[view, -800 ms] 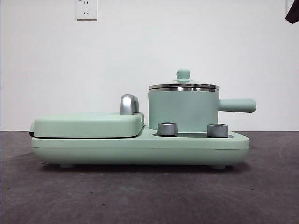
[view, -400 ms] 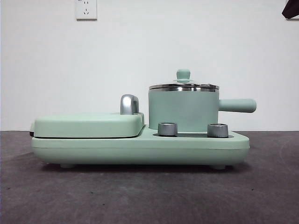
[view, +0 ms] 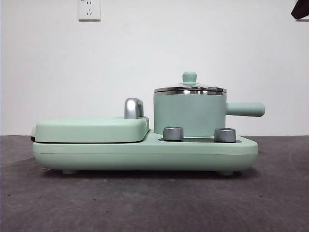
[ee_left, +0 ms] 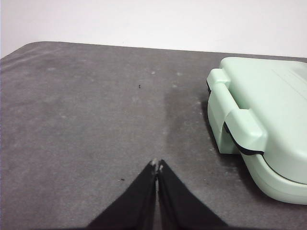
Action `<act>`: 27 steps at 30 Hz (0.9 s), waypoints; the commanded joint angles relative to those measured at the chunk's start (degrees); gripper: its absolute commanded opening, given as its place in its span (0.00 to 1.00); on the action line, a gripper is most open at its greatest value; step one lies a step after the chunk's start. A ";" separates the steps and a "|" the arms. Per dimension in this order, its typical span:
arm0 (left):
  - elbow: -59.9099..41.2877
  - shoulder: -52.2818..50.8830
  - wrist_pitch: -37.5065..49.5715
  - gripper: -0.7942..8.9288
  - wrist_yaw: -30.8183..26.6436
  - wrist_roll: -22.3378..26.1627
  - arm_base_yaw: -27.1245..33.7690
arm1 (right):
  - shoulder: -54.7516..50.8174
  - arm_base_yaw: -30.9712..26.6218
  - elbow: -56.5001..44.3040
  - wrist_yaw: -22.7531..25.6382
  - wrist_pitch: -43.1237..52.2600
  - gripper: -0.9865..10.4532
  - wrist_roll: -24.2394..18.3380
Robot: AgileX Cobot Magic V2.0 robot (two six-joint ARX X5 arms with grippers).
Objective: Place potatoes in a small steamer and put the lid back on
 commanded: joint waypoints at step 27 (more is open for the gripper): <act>-1.14 -0.07 0.31 0.09 -0.17 0.55 0.00 | -39.87 -16.94 -46.47 9.14 28.15 0.10 -1.46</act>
